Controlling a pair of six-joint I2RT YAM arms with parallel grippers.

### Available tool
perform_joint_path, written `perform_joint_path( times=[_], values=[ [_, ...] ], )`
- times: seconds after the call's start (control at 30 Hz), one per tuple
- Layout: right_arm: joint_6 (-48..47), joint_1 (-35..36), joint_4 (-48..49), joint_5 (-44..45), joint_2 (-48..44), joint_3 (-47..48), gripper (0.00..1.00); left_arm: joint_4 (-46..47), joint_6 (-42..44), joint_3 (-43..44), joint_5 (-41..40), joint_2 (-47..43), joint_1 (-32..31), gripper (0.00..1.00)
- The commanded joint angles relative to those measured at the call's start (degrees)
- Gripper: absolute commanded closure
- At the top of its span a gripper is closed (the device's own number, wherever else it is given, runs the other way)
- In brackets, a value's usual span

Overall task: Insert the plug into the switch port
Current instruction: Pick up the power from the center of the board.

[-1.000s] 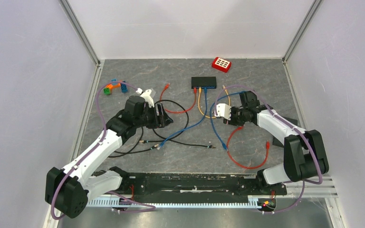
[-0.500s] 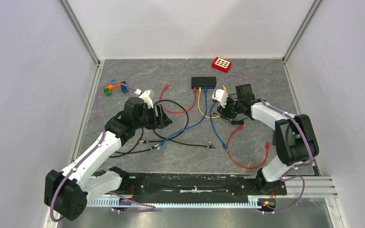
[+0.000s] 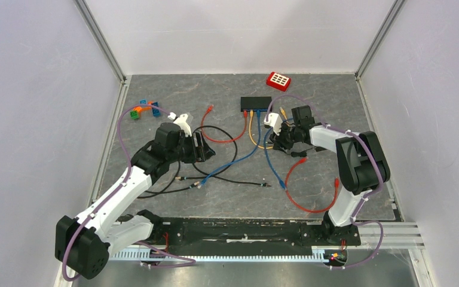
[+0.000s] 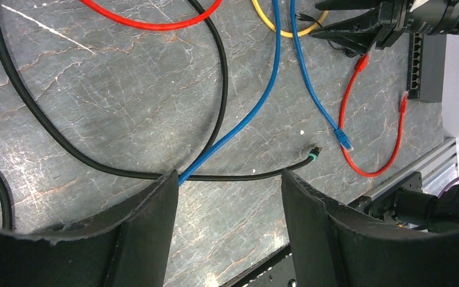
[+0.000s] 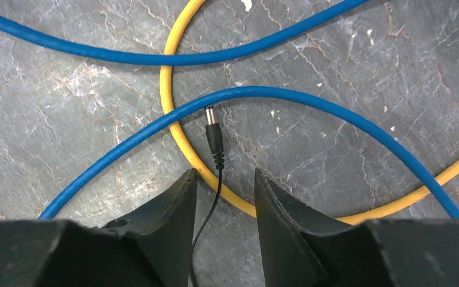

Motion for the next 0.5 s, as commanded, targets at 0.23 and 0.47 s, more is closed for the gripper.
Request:
perform_joint_path(
  times=[0.23, 0.47],
  values=[
    [1.61, 0.21, -3.87, -3.44, 2.39, 8.21, 0.58, 1.06, 1.52, 0.38, -0.25, -0.13, 0.26, 0.31],
    [1.53, 0.17, -4.64, -3.14, 4.21, 8.44, 0.59, 0.49, 1.81, -0.06, -0.82, -0.98, 0.22, 0.31]
  ],
)
